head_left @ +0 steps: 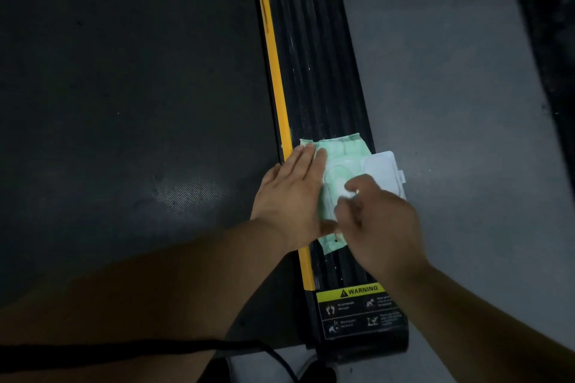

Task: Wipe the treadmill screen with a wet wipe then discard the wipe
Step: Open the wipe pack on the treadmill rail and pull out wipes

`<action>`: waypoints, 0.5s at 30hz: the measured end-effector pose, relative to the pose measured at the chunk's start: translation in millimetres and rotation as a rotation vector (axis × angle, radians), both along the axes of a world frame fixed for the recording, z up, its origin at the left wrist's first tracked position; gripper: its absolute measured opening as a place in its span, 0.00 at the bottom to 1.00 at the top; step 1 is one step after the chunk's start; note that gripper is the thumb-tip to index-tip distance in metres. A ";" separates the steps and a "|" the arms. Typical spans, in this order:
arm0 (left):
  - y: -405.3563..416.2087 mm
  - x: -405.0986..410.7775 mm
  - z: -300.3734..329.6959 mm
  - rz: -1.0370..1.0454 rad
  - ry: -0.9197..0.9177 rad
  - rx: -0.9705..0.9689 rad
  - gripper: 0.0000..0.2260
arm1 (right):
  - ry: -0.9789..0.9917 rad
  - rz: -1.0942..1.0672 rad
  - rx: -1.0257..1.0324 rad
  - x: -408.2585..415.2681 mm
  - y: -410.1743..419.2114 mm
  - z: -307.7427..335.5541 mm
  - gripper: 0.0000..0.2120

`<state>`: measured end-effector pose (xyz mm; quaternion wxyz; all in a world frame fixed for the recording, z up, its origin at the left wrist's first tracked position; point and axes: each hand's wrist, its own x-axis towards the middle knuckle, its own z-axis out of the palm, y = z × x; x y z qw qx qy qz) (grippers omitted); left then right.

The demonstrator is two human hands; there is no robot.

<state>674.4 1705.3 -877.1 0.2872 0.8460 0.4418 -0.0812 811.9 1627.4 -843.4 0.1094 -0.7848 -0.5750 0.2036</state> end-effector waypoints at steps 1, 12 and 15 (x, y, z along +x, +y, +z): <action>-0.1 -0.5 -0.4 -0.004 0.001 0.004 0.55 | -0.036 -0.029 -0.041 -0.2 7.6 1.1 0.09; -0.1 -2.3 -3.0 -0.003 -0.035 -0.008 0.53 | -0.448 0.316 -0.199 -11.3 41.1 8.1 0.18; 0.5 -2.5 -0.9 -0.007 -0.035 -0.017 0.53 | -0.447 0.371 -0.184 -15.2 41.9 1.0 0.19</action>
